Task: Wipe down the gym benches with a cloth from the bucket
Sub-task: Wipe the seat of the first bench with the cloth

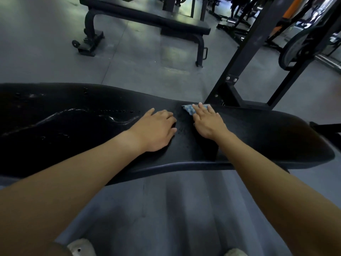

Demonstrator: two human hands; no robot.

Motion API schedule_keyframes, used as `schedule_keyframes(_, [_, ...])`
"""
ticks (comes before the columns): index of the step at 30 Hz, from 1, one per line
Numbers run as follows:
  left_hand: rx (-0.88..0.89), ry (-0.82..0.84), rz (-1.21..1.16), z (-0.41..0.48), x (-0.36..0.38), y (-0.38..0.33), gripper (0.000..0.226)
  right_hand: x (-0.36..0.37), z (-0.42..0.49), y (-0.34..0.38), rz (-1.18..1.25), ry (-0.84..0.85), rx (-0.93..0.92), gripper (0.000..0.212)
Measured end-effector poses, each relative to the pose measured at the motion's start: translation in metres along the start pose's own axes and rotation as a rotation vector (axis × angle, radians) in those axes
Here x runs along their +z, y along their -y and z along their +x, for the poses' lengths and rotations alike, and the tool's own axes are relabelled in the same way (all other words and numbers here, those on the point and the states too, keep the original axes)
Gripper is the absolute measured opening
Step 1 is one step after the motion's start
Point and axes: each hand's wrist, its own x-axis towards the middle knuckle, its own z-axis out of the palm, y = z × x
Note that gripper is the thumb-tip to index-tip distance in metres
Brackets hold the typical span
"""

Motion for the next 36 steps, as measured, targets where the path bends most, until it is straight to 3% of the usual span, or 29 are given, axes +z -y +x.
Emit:
schedule_keyframes(2, [0.044, -0.037, -0.005, -0.004, 0.001, -0.01, 0.046, 0.004, -0.004, 0.011, -0.005, -0.012, -0.004, 0.056])
schedule_keyframes(8, [0.173, -0.073, -0.025, -0.005, 0.006, -0.045, 0.037, 0.008, -0.054, -0.014, 0.045, 0.067, -0.247, 0.053])
schedule_keyframes(15, [0.293, -0.087, -0.047, 0.009, 0.019, -0.098, 0.03, 0.007, -0.083, -0.068, 0.095, -0.022, -0.126, 0.05])
schedule_keyframes(22, [0.345, -0.038, -0.104, 0.026, 0.036, -0.147, 0.033, 0.008, -0.115, -0.161, 0.243, -0.36, 0.181, 0.043])
schedule_keyframes(27, [0.369, -0.104, -0.071, 0.053, 0.042, -0.187, 0.04, 0.033, -0.155, -0.189, 0.327, -0.682, 0.19, 0.031])
schedule_keyframes(32, [0.255, -0.17, 0.157, 0.077, 0.056, -0.224, 0.049, 0.051, -0.165, -0.223, 0.552, -0.789, 0.279, 0.029])
schedule_keyframes(36, [0.215, -0.211, 0.235, 0.081, 0.064, -0.23, 0.049, 0.034, -0.147, -0.257, 0.614, -0.86, 0.455, 0.032])
